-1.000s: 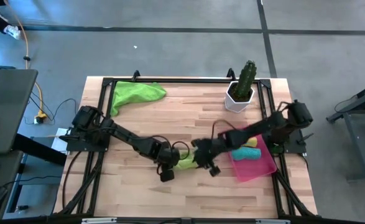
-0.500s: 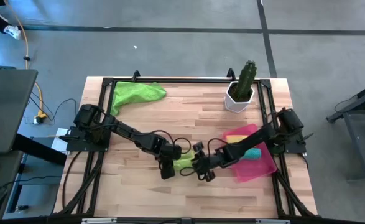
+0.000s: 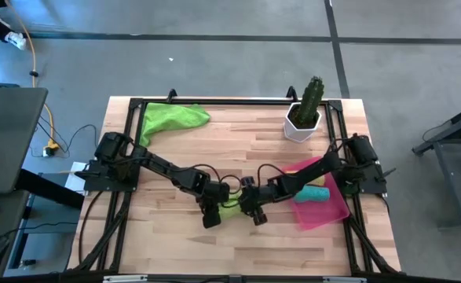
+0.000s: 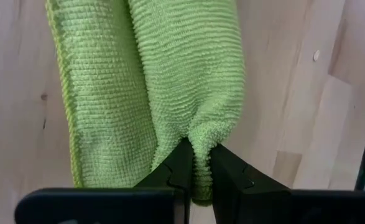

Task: Roll microfiber towels into tight, uniform cylinder then place into a basket
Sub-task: Roll the bottom light green microfiber towel

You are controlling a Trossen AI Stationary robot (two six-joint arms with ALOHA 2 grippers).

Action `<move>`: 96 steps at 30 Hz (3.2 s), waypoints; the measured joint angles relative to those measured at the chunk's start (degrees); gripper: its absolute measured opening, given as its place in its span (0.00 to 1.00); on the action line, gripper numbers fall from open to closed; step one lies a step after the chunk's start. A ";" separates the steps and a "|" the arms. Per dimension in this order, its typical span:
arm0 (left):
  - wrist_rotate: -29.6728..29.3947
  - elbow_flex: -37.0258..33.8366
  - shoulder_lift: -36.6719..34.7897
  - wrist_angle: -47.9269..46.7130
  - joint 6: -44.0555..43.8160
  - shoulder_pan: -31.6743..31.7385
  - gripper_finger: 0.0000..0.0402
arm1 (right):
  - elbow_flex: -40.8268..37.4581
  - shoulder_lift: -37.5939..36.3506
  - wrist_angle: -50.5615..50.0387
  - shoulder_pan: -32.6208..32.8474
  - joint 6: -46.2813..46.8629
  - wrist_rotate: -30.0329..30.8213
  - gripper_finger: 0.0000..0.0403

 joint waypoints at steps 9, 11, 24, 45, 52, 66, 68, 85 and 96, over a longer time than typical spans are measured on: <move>1.41 0.02 0.00 -0.28 1.55 -0.03 0.07 | 0.02 0.11 -1.96 -3.63 9.52 -9.09 0.46; 1.39 0.02 -0.13 -0.33 1.96 -0.03 0.07 | 0.07 0.09 -2.46 -4.07 10.51 -9.95 0.37; 0.35 0.00 -3.90 -2.48 8.00 -0.05 0.16 | -0.17 0.31 -2.82 -5.95 21.94 -26.57 0.08; -34.70 1.29 -6.20 5.15 18.25 -15.97 0.26 | -0.22 0.24 -5.92 -11.41 34.79 -33.90 0.03; -37.93 1.30 -2.67 2.48 15.46 -15.52 0.26 | -0.22 0.20 -5.81 -11.39 34.84 -33.71 0.03; -37.17 1.56 2.33 1.35 16.80 -13.35 0.26 | -0.13 0.20 -5.59 -11.37 34.45 -33.66 0.03; -36.15 1.55 2.31 1.46 16.65 -13.21 0.26 | -0.13 0.20 -5.61 -11.37 34.41 -33.66 0.03; -32.65 1.53 2.44 3.29 8.28 -12.30 0.26 | -0.13 0.17 -5.46 -11.32 34.25 -33.40 0.03; -20.98 1.70 2.19 0.92 5.21 -8.94 0.52 | -0.13 0.15 -5.26 -11.34 30.09 -33.40 0.03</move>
